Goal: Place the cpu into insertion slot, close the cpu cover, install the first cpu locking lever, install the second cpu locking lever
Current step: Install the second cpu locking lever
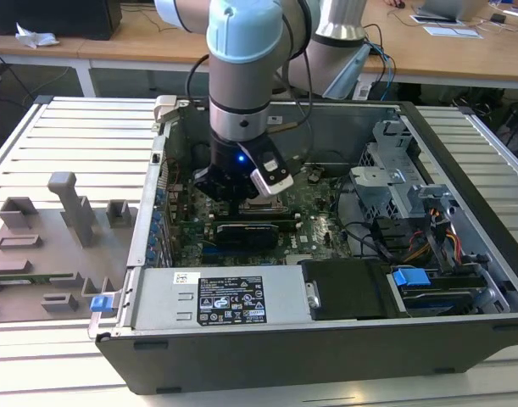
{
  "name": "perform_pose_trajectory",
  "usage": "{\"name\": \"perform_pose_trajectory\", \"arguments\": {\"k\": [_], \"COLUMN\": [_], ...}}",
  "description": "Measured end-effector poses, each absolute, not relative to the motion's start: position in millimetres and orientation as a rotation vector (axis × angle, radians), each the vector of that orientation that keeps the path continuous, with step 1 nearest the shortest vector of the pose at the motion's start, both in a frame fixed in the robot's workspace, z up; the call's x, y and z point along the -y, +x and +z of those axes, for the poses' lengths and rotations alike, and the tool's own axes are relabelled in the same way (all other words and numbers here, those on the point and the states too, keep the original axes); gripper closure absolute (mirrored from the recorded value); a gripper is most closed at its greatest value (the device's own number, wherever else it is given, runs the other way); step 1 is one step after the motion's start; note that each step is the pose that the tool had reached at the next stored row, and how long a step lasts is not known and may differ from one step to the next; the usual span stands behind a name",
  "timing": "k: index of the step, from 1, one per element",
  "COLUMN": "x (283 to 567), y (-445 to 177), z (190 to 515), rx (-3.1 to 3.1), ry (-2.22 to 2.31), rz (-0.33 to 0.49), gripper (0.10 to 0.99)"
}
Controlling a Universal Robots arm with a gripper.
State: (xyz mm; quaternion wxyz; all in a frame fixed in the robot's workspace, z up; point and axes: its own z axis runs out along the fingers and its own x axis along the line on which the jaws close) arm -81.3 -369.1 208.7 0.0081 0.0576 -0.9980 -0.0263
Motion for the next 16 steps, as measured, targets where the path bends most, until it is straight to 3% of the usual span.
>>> {"name": "perform_pose_trajectory", "arguments": {"k": [16], "x": [363], "y": [-80], "z": [218], "rx": [3.113], "ry": [0.267], "rz": [-0.099], "gripper": [0.98]}}
